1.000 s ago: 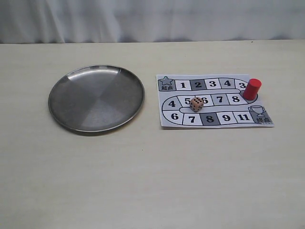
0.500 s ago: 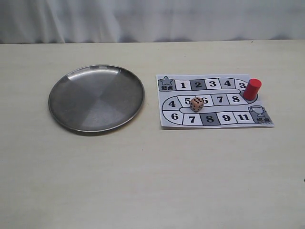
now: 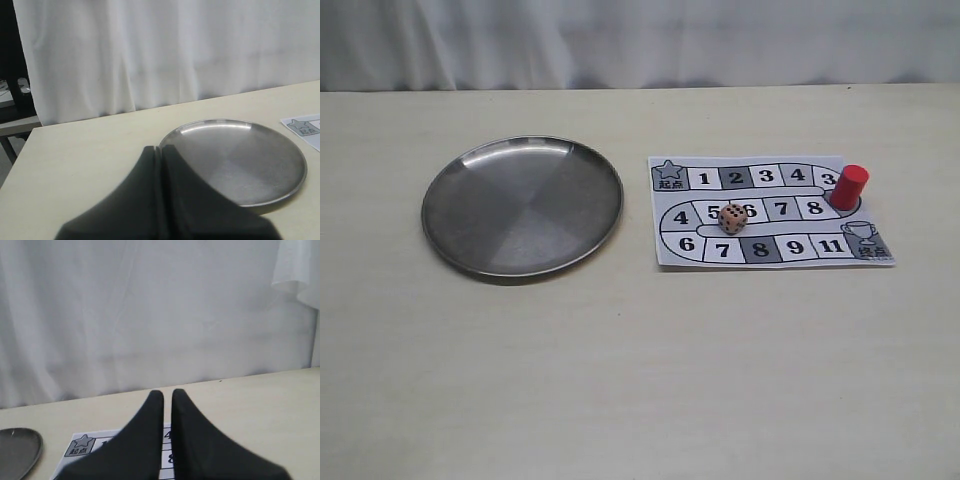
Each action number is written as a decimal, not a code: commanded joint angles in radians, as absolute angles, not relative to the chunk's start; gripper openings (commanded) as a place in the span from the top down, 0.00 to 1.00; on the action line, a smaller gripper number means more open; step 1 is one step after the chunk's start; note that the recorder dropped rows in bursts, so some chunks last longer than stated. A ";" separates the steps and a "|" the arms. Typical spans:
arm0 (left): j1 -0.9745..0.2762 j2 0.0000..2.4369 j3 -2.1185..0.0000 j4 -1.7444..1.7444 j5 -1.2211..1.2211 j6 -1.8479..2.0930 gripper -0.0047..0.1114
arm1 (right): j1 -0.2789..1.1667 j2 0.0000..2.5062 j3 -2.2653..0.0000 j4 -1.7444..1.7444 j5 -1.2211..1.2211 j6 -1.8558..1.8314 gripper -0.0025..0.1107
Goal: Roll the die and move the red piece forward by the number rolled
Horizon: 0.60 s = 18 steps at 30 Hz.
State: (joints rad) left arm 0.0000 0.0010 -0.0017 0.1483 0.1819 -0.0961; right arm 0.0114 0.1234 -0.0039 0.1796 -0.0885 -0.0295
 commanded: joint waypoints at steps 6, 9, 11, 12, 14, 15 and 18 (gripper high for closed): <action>-0.001 0.000 0.000 0.145 0.173 -0.099 0.96 | -0.026 0.000 0.000 0.179 0.052 -0.049 0.93; -0.001 0.000 0.000 0.145 0.173 -0.099 0.96 | -0.026 0.000 0.000 0.179 0.056 -0.049 0.93; -0.001 0.000 0.000 0.145 0.173 -0.099 0.96 | -0.026 0.000 0.000 0.179 0.056 -0.044 0.93; -0.001 0.000 0.000 0.145 0.173 -0.099 0.96 | -0.026 0.000 0.000 0.179 0.056 -0.044 0.93; -0.001 0.000 0.000 0.145 0.173 -0.099 0.96 | -0.026 0.000 0.000 0.179 0.056 -0.044 0.93; -0.001 0.000 0.000 0.145 0.173 -0.099 0.96 | -0.026 0.000 0.000 0.179 0.056 -0.044 0.93; -0.001 0.000 0.000 0.145 0.173 -0.099 0.96 | -0.026 0.000 0.000 0.179 0.056 -0.044 0.93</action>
